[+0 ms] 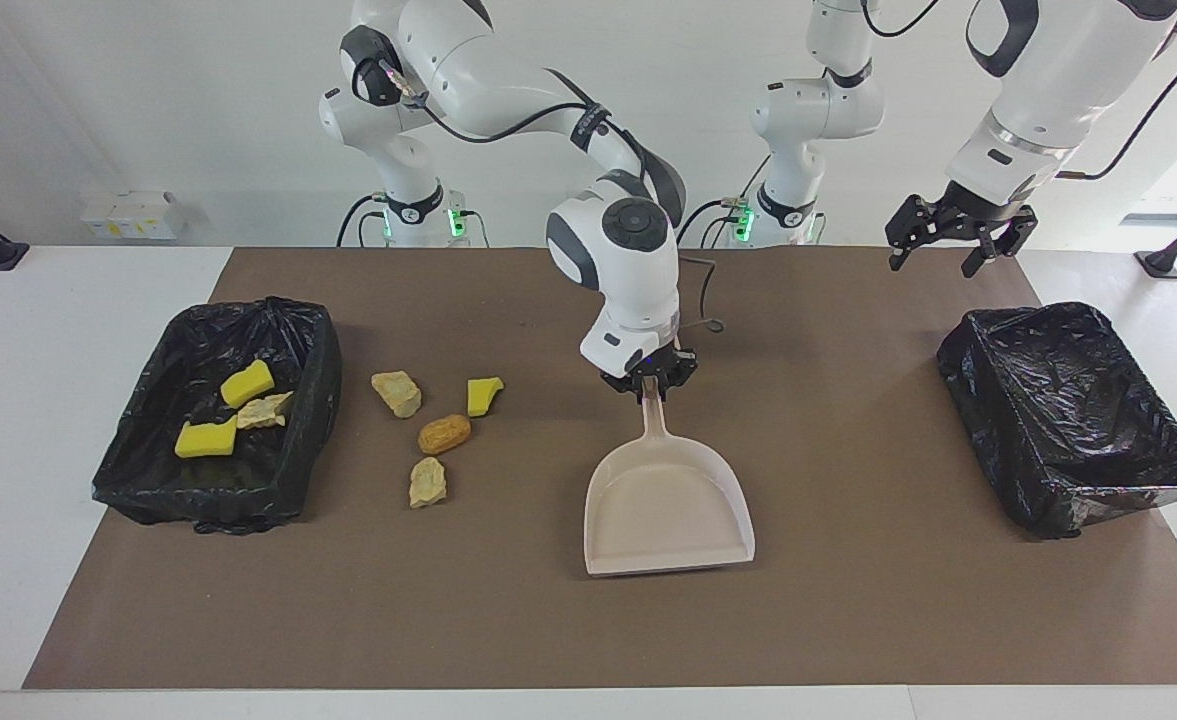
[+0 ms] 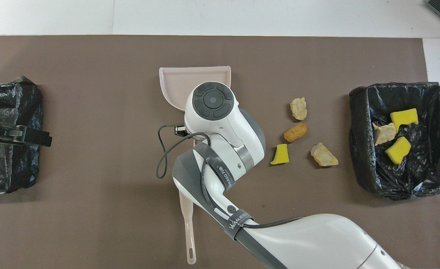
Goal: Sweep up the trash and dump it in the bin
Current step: 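Set the dustpan down at the table center with the right gripper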
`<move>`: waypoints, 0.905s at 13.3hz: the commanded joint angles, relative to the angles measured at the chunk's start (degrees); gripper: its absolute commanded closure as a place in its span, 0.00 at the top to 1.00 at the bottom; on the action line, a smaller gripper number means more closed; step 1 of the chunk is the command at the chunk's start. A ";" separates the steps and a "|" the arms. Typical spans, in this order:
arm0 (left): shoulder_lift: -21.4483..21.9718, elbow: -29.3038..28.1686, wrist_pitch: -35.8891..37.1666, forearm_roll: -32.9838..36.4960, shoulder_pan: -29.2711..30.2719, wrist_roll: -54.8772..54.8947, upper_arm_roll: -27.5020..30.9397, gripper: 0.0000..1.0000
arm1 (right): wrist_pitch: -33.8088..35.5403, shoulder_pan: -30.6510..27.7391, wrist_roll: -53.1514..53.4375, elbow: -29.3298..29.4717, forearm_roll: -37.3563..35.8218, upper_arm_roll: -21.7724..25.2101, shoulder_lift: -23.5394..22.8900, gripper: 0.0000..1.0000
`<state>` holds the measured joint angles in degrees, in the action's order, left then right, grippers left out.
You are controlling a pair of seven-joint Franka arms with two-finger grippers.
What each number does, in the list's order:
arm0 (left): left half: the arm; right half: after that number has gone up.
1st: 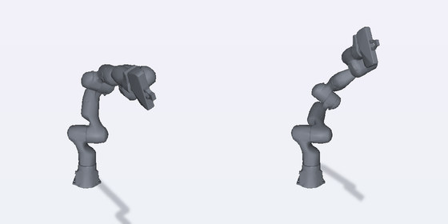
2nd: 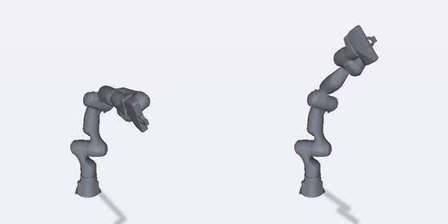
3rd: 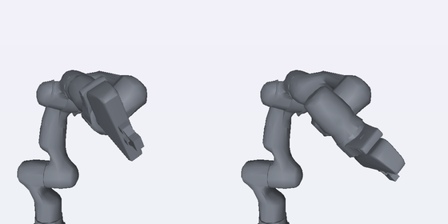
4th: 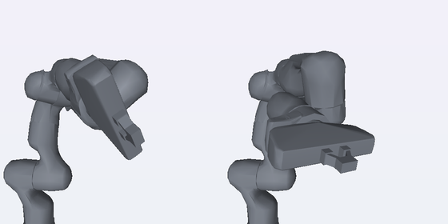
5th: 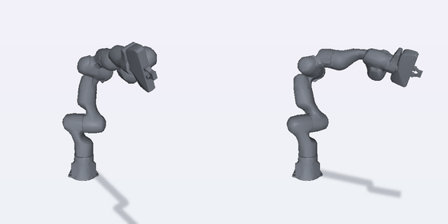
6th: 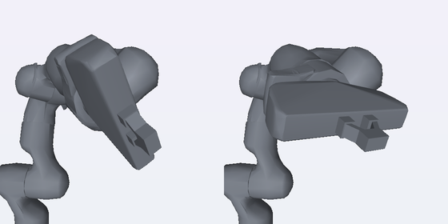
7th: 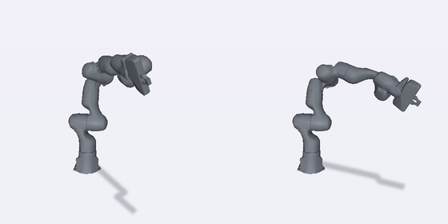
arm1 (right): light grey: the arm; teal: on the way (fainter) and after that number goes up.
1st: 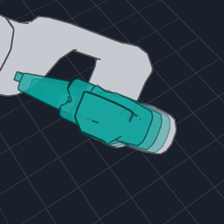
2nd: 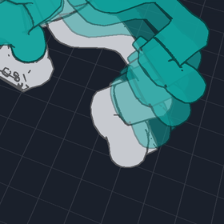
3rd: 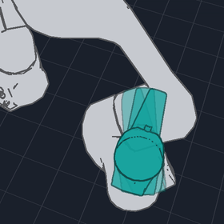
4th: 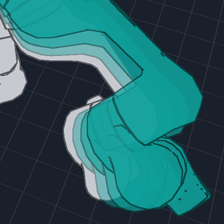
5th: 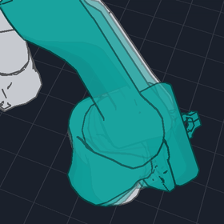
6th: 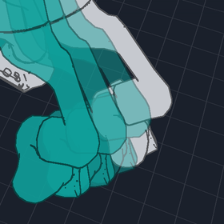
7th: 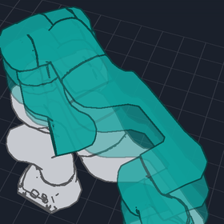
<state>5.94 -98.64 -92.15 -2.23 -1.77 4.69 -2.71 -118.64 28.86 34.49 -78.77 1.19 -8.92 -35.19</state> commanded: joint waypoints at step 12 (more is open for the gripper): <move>-0.23 0.82 0.23 0.03 -0.43 0.32 -0.89 1.00 | 14.12 -1.88 -2.57 -7.34 7.23 -0.22 14.60 1.00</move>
<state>5.94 -98.62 -91.61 -2.23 -1.86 4.71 -3.50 -105.93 27.82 34.11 -79.45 5.22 -8.54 -26.02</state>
